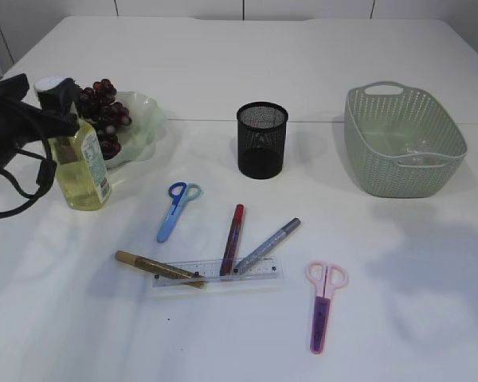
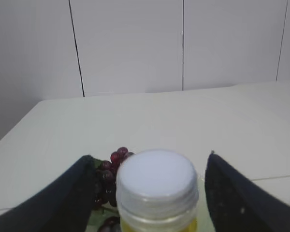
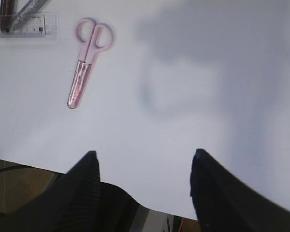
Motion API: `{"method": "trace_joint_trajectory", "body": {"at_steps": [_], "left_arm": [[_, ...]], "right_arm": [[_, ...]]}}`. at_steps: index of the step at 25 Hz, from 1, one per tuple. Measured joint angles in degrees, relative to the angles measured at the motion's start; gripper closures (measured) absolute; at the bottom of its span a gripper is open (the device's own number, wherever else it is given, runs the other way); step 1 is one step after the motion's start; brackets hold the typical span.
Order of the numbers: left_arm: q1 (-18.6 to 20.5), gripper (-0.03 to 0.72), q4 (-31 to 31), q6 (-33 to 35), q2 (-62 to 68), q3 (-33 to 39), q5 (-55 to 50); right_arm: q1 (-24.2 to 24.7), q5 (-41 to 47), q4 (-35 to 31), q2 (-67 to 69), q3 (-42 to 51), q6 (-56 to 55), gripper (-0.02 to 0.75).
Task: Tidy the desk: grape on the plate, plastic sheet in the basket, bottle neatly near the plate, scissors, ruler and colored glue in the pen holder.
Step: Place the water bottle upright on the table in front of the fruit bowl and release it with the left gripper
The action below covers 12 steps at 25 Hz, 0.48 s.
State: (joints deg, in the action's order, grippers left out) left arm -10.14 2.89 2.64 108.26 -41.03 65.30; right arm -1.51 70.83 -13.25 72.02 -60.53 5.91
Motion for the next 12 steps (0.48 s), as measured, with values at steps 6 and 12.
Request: {"method": "trace_joint_trajectory", "body": {"at_steps": [6, 12], "left_arm": [[0.0, 0.171, 0.0, 1.0, -4.9, 0.0, -3.3], [0.0, 0.176, 0.0, 1.1, -13.2, 0.0, -16.1]], "right_arm": [[0.0, 0.0, 0.0, 0.0, 0.0, 0.0, 0.267], [0.0, -0.2, 0.0, 0.0, 0.0, 0.0, 0.267]]}}
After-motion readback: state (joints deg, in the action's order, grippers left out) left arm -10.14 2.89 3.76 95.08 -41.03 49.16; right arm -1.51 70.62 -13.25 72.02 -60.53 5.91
